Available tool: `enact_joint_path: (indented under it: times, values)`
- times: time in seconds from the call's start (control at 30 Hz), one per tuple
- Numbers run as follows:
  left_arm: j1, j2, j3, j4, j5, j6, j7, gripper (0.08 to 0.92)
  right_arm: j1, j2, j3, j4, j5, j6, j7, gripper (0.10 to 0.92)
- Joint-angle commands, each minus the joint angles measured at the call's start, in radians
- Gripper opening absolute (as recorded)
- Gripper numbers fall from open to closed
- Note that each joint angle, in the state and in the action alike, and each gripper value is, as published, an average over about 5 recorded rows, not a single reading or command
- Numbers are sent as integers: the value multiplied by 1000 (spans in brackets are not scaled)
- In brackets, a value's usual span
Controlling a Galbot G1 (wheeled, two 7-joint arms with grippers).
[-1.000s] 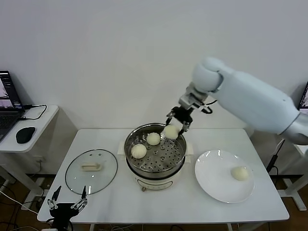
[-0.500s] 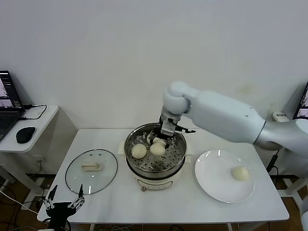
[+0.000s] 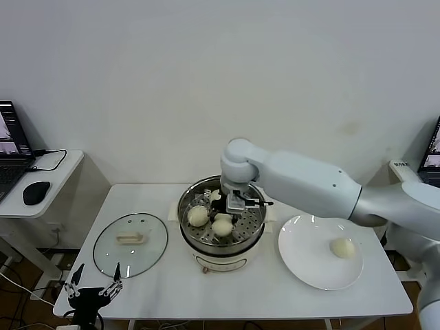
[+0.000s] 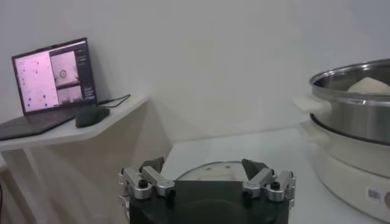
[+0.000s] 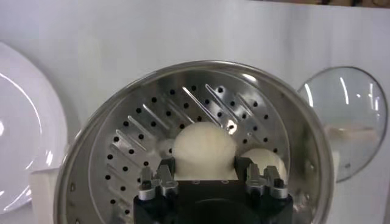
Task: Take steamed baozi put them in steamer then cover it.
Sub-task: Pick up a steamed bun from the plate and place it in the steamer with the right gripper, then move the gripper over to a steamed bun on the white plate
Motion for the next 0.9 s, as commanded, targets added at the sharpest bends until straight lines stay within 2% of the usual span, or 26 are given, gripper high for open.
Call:
enact_joint_path:
  times: [0.03, 0.4, 0.5, 0.7, 0.8, 0.9]
  values:
    - [-4, 2, 1, 3, -1, 1, 1, 823, -33, 16, 2, 9, -41, 21, 10, 594]
    - [-13, 0, 13, 8, 0, 3, 9, 823, -38, 12, 0, 23, -40, 2, 18, 602]
    - [-14, 1, 13, 8, 0, 3, 10, 823, -29, 2, 11, 34, -38, -17, 27, 650]
    - [-14, 2, 15, 6, 2, 3, 12, 823, 20, -54, 75, 64, -14, -80, 22, 800]
    - [-15, 3, 17, 6, 2, 4, 13, 823, 56, -105, 115, 68, 57, -146, 22, 820]
    - [-19, 5, 18, 9, 1, 5, 16, 823, 99, -169, 148, 62, 172, -302, 17, 822]
